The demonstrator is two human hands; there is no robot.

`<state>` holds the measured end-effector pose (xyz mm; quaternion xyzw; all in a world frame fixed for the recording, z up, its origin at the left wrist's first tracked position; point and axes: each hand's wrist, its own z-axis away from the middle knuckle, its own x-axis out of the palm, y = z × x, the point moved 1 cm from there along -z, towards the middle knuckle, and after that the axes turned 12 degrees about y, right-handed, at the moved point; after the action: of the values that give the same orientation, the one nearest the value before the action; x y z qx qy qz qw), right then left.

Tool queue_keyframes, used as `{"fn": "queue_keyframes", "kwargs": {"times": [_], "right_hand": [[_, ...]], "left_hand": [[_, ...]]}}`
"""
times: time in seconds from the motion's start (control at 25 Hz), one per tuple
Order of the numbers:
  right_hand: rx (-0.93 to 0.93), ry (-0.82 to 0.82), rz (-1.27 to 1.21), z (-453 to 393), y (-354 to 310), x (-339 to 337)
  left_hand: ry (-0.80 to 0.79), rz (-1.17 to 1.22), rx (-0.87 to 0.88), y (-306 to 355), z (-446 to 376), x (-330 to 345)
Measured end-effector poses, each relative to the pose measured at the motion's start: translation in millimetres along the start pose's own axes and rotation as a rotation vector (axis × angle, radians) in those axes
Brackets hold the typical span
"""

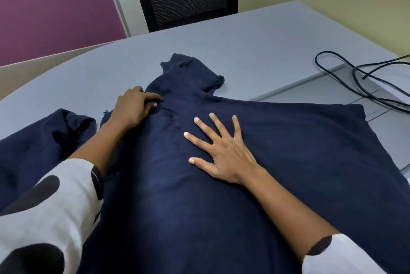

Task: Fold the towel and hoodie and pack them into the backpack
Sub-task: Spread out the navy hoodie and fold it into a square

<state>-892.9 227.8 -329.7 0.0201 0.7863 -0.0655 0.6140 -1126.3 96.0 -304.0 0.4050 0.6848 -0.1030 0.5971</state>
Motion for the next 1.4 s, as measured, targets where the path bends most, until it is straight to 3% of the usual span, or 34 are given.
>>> {"fn": "queue_keyframes", "kwargs": {"times": [0.16, 0.28, 0.36, 0.4, 0.48, 0.56, 0.8, 0.96, 1.04, 1.2, 1.28, 1.32, 1.4], "right_hand": [[-0.012, -0.030, -0.025, 2.1, 0.2, 0.9], [0.000, -0.040, -0.044, 1.3, 0.6, 1.4], [0.002, -0.032, -0.047, 1.5, -0.2, 2.1], [0.004, -0.032, -0.048, 1.2, 0.4, 2.2], [0.011, -0.040, -0.059, 0.8, 1.2, 1.7], [0.017, -0.036, -0.073, 0.9, 0.6, 1.3], [0.027, -0.006, -0.079, -0.6, 0.4, -0.4], [0.034, -0.007, -0.087, -1.0, 0.8, -3.8], [0.038, -0.010, -0.087, -1.0, 0.5, -4.1], [0.038, -0.013, -0.087, -0.3, -0.1, -3.0], [0.039, -0.021, -0.085, 0.1, -0.2, -1.7], [0.041, -0.022, -0.085, 0.3, -0.2, -1.2], [0.043, -0.018, -0.088, 0.4, 0.0, -0.9]], "left_hand": [[0.152, -0.078, -0.179, -0.2, -9.9, 0.5], [0.187, 0.345, -0.542, 3.0, -22.6, -6.3], [0.036, 0.632, -0.774, 0.2, -35.0, -18.9], [-0.082, 0.584, -0.825, -2.9, -42.5, -22.9], [-0.360, 0.324, -0.758, -1.1, -48.6, -28.5], [-0.508, 0.184, -0.639, 14.1, -54.8, -28.0], [-0.518, 0.241, -0.494, 85.6, -62.3, -16.3], [-0.624, 0.299, -0.657, 88.6, -62.7, -14.4], [-0.467, 0.302, -0.743, 81.9, -63.1, -16.3], [0.216, 0.224, -0.794, 51.6, -82.1, -36.8], [0.468, 0.226, -0.781, 31.6, -92.4, -52.4], [0.532, 0.247, -0.735, 23.4, -95.8, -57.8], [0.504, 0.224, -0.612, 11.6, -97.9, -58.2]]}}
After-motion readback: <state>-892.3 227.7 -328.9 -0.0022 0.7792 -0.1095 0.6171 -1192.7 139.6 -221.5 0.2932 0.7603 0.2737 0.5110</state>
